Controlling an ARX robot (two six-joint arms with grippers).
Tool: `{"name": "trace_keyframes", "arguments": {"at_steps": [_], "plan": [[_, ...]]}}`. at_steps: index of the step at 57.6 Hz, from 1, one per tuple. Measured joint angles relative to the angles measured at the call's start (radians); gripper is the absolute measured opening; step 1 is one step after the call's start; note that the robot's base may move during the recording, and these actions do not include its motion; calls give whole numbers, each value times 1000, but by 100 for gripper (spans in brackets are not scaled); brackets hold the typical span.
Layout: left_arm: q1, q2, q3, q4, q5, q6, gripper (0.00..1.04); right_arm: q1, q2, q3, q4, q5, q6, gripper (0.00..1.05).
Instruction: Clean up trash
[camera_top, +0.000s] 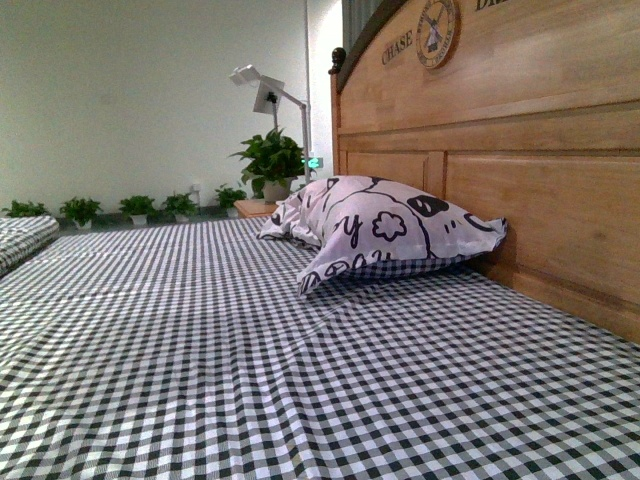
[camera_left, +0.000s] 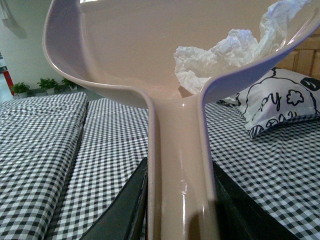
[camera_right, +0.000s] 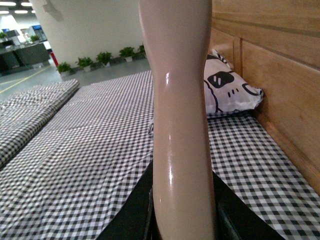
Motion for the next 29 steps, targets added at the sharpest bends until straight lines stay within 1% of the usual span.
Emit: {"name": "trace_keyframes", "arguments": {"at_steps": [29], "plan": [[1, 0, 0, 0, 2, -4, 29, 0, 0, 0, 0, 0, 0, 20]]}}
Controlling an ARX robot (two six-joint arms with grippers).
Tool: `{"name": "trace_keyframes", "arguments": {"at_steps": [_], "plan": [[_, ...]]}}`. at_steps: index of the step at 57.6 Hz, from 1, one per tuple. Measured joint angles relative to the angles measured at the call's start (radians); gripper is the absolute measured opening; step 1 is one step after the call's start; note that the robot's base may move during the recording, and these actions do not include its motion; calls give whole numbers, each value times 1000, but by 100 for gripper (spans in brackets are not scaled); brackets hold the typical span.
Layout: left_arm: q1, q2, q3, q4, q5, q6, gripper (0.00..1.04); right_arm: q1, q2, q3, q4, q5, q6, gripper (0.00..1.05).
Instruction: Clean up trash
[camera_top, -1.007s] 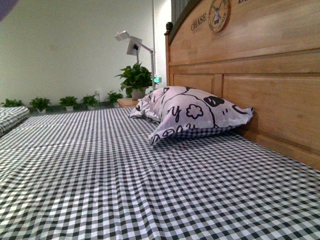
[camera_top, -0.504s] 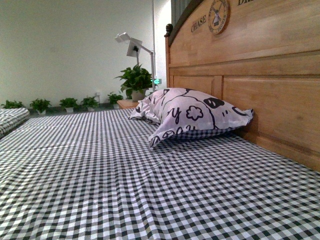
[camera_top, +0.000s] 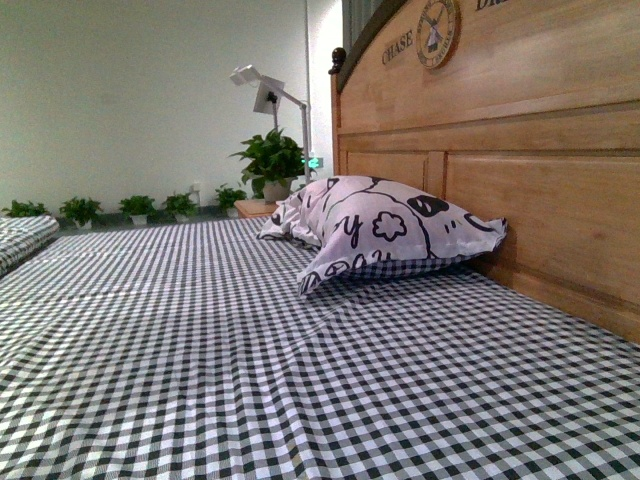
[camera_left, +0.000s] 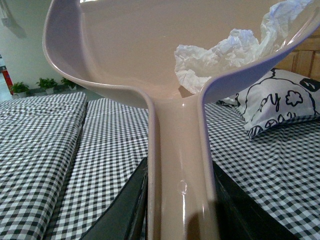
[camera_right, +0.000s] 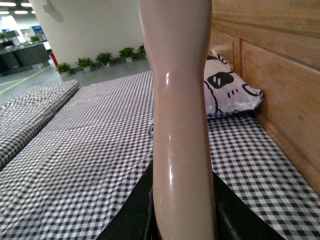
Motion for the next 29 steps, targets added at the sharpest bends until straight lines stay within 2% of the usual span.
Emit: {"name": "trace_keyframes", "arguments": {"at_steps": [29], "plan": [[0, 0, 0, 0, 0, -2, 29, 0, 0, 0, 0, 0, 0, 20]]}}
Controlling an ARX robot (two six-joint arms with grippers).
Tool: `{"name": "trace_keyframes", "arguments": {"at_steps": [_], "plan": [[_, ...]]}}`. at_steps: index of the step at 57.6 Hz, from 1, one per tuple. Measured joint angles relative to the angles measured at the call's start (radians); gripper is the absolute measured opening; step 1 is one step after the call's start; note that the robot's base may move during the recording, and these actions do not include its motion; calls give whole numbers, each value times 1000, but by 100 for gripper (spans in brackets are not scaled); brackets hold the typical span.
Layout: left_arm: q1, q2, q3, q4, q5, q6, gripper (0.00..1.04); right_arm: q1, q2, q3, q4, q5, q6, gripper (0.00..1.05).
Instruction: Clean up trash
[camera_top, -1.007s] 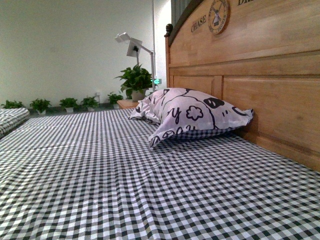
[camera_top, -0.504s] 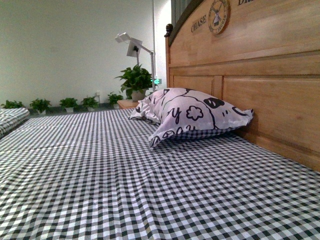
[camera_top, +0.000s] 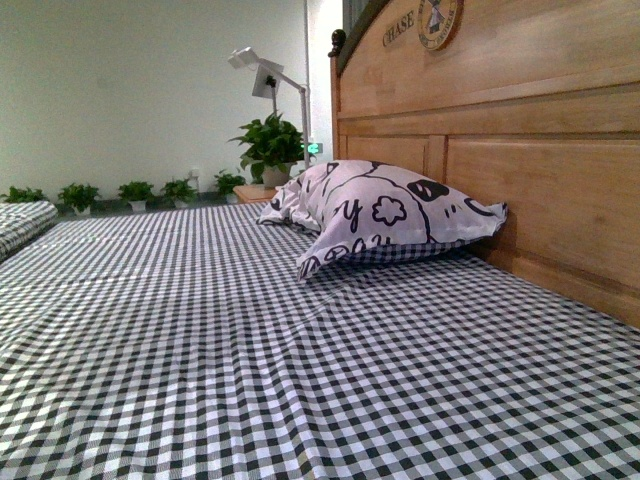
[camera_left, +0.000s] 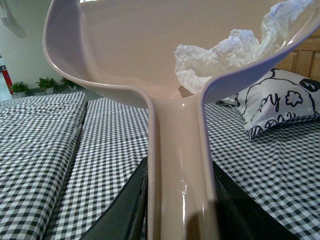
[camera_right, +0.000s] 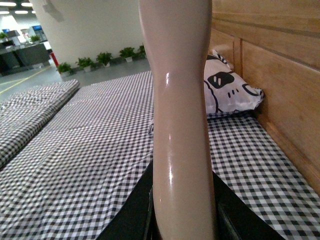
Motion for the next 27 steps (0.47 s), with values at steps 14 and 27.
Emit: {"name": "trace_keyframes", "arguments": {"at_steps": [14, 27], "plan": [[0, 0, 0, 0, 0, 0, 29, 0, 0, 0, 0, 0, 0, 20], [0, 0, 0, 0, 0, 0, 29, 0, 0, 0, 0, 0, 0, 20]]}}
